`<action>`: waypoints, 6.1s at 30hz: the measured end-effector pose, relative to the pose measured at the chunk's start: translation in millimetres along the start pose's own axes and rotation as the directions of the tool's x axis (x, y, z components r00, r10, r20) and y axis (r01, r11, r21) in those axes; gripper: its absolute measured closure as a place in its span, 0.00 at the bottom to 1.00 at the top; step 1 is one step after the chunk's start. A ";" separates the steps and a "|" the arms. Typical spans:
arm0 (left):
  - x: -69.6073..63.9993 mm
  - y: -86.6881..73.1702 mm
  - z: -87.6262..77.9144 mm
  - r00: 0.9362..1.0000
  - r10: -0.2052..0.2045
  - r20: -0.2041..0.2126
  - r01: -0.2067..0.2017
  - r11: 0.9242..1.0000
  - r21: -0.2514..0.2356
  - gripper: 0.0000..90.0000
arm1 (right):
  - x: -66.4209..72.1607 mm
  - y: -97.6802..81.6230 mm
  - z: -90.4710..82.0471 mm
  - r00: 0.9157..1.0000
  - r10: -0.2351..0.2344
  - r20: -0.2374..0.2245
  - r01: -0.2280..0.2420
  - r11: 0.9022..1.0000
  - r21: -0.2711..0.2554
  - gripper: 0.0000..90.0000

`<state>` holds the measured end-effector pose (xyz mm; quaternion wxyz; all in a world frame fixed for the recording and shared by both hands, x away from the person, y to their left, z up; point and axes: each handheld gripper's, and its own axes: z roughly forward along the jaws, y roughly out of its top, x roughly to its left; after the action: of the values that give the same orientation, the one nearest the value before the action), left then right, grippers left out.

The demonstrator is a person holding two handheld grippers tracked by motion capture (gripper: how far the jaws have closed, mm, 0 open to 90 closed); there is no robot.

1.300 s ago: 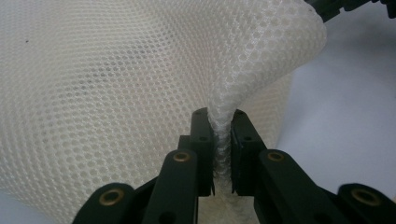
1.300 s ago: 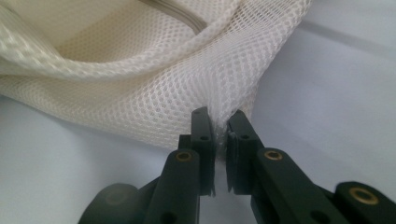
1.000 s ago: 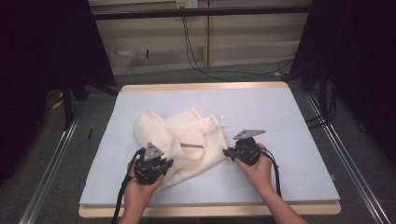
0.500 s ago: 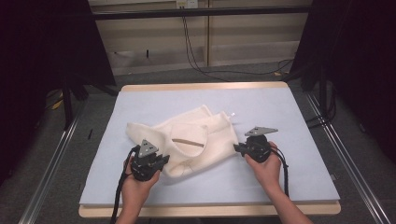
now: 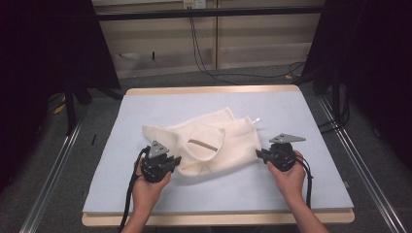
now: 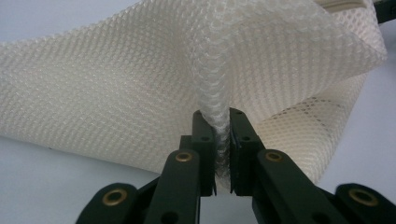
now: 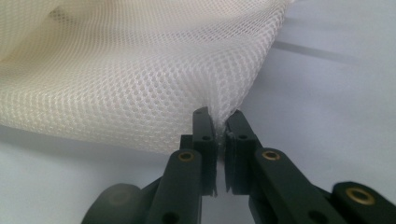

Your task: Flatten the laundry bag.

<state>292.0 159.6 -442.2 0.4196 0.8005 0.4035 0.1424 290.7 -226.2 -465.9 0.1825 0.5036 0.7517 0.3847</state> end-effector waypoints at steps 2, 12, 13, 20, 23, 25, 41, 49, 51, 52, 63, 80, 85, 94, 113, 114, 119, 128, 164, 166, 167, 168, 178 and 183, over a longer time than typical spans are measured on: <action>1.1 -0.8 -0.9 1.000 -0.006 0.010 0.006 1.000 0.005 0.92 | -0.9 -2.2 -0.4 1.000 0.002 -0.010 -0.002 1.000 0.003 0.94; 2.3 -7.3 -11.4 0.999 -0.042 0.027 0.041 0.999 0.018 0.81 | 4.1 -0.5 -0.2 0.999 -0.022 -0.045 0.021 1.000 -0.017 0.93; 2.4 -6.4 -12.1 0.999 -0.045 0.028 0.044 0.999 0.019 0.75 | 4.5 -0.2 0.0 0.999 -0.023 -0.047 0.022 1.000 -0.021 0.93; -5.3 4.7 -14.3 0.998 -0.057 0.008 0.057 0.998 0.009 0.40 | 5.6 1.0 1.4 0.999 -0.031 -0.044 0.031 0.999 -0.016 0.93; -3.7 6.3 -17.2 0.998 -0.056 -0.002 0.056 0.998 0.008 0.39 | 5.8 1.3 2.2 0.999 -0.037 -0.040 0.037 0.999 -0.010 0.93; -1.5 6.0 -19.2 0.998 -0.059 -0.009 0.059 0.998 0.006 0.41 | 5.7 1.2 2.5 0.999 -0.037 -0.039 0.036 0.999 -0.010 0.93; 29.9 -15.8 -41.4 0.985 -0.165 -0.048 0.168 0.983 0.068 0.42 | 4.2 2.0 5.7 0.999 -0.041 -0.029 0.041 0.999 0.006 0.93; 40.2 -28.0 -48.1 0.976 -0.195 -0.097 0.204 0.975 0.091 0.33 | 1.0 6.6 9.3 0.999 -0.042 -0.021 0.042 0.999 0.005 0.93; 43.4 -29.8 -52.8 0.977 -0.190 -0.097 0.200 0.975 0.101 0.29 | 1.1 8.6 11.1 0.999 -0.048 -0.017 0.048 0.999 0.009 0.93; 43.4 -29.8 -52.8 0.977 -0.190 -0.097 0.200 0.975 0.101 0.27 | 1.6 9.0 11.3 0.999 -0.046 -0.015 0.046 0.999 0.018 0.93; 48.0 -27.6 -68.2 0.972 -0.197 -0.124 0.205 0.977 0.051 0.14 | 0.3 9.9 14.6 0.999 -0.051 -0.010 0.052 0.998 0.039 0.88; 83.1 -45.0 -38.3 0.941 -0.299 -0.161 0.324 0.932 0.161 0.28 | 1.0 10.3 29.3 0.999 -0.022 -0.044 0.024 0.999 0.047 0.70; 81.0 -42.9 -30.3 0.942 -0.309 -0.134 0.329 0.929 0.170 0.46 | 1.1 10.5 29.9 0.996 -0.023 -0.085 0.029 0.997 0.074 0.89; 86.7 -28.3 -10.8 0.956 -0.270 -0.114 0.287 0.941 0.179 0.83 | -3.5 14.8 29.4 0.996 -0.025 -0.083 0.031 0.997 0.064 0.92; 112.5 11.4 35.0 0.953 -0.259 -0.156 0.283 0.947 0.154 0.87 | -24.0 29.1 44.2 1.000 -0.010 -0.017 0.011 1.000 0.020 0.92; 116.9 18.8 43.0 0.949 -0.267 -0.167 0.293 0.943 0.159 0.86 | -28.5 37.3 52.0 1.000 -0.021 0.008 0.021 0.999 0.033 0.91; 121.2 28.5 49.5 0.943 -0.279 -0.182 0.309 0.937 0.165 0.83 | -35.4 51.4 58.2 1.000 -0.001 0.028 0.000 1.000 0.029 0.84; 126.1 38.5 38.9 0.924 -0.329 -0.194 0.345 0.937 0.053 0.57 | -51.8 63.6 55.7 0.996 0.074 0.056 -0.071 0.996 -0.052 0.60; 38.4 -9.2 -4.0 0.985 -0.138 0.105 0.125 0.984 0.128 0.95 | -38.3 42.0 51.8 0.996 -0.010 0.084 0.008 1.000 0.014 0.87; 36.4 -12.0 -5.0 0.987 -0.128 0.100 0.113 0.984 0.140 0.95 | -38.8 40.8 51.2 0.997 -0.010 0.082 0.008 1.000 0.015 0.85; 36.4 -12.0 -5.0 0.987 -0.128 0.100 0.113 0.984 0.140 0.95 | -38.8 40.8 51.2 0.997 -0.010 0.082 0.008 1.000 0.015 0.85; 34.0 -13.2 -5.4 0.987 -0.118 0.106 0.101 0.983 0.150 0.95 | -38.6 40.7 49.8 0.997 0.009 0.074 -0.009 1.000 0.009 0.77; 26.9 -17.7 -3.7 0.988 -0.097 0.124 0.071 0.978 0.198 0.95 | -49.3 57.3 49.9 0.997 0.057 0.044 -0.056 0.998 -0.037 0.56; 25.3 -20.1 -3.3 0.988 -0.082 0.134 0.050 0.973 0.226 0.95 | -46.0 68.8 55.8 0.998 0.062 0.021 -0.061 0.997 -0.042 0.54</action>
<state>295.6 187.3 -458.8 0.3598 0.8366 0.4124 0.0245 389.7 -231.9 -454.2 0.1894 0.5270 0.7255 0.4001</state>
